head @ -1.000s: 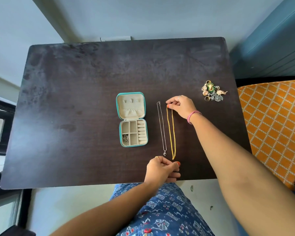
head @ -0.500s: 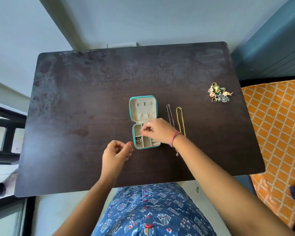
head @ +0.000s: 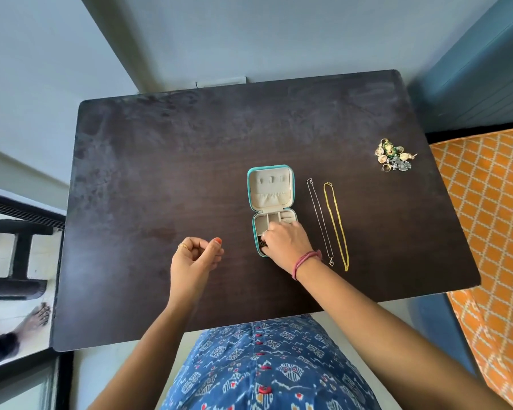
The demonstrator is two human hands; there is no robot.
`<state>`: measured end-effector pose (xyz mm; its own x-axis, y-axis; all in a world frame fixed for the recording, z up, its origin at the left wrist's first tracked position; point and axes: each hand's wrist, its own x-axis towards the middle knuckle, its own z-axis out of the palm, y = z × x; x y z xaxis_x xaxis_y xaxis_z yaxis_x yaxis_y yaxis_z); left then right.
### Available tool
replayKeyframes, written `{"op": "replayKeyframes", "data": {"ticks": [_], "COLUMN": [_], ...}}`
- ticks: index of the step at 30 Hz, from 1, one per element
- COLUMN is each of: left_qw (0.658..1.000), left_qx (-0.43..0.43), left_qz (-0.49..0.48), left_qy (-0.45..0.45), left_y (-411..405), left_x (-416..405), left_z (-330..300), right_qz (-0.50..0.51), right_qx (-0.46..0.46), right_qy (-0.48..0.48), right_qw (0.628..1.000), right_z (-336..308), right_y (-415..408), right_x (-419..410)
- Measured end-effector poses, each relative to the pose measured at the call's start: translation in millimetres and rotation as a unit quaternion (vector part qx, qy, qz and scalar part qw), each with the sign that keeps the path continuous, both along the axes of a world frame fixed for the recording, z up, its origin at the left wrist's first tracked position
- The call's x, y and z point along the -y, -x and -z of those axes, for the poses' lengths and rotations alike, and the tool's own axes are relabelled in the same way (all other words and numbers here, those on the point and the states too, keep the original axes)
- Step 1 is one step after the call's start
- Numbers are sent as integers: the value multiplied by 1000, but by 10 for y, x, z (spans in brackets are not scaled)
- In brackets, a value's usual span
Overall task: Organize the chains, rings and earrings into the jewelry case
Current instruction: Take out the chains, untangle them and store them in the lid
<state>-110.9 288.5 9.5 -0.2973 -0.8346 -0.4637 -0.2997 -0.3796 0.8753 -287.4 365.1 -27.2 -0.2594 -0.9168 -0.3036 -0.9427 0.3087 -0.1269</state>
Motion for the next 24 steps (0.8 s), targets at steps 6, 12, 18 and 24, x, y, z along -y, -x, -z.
{"op": "replayKeyframes", "data": {"ticks": [6,12,18,24], "left_qw": [999,998,980,919], "left_qx": [-8,-26,-41,-134], "left_qz": [30,48,183,370], "left_qy": [8,8,64,28], "left_y": [-47,-58,178,698], "left_x": [29,128,293,413], "left_z": [-15,-42,-272,-801], "right_qz": [4,166,218,197], "right_qx": [6,218,443,557], "right_qy": [36,31,42,110], "right_qw": [999,961,869,799], "right_z": [63,-99,-718,-1481], "right_y": [-61,92,328,445], "right_x": [-44,-117,-56,195]}}
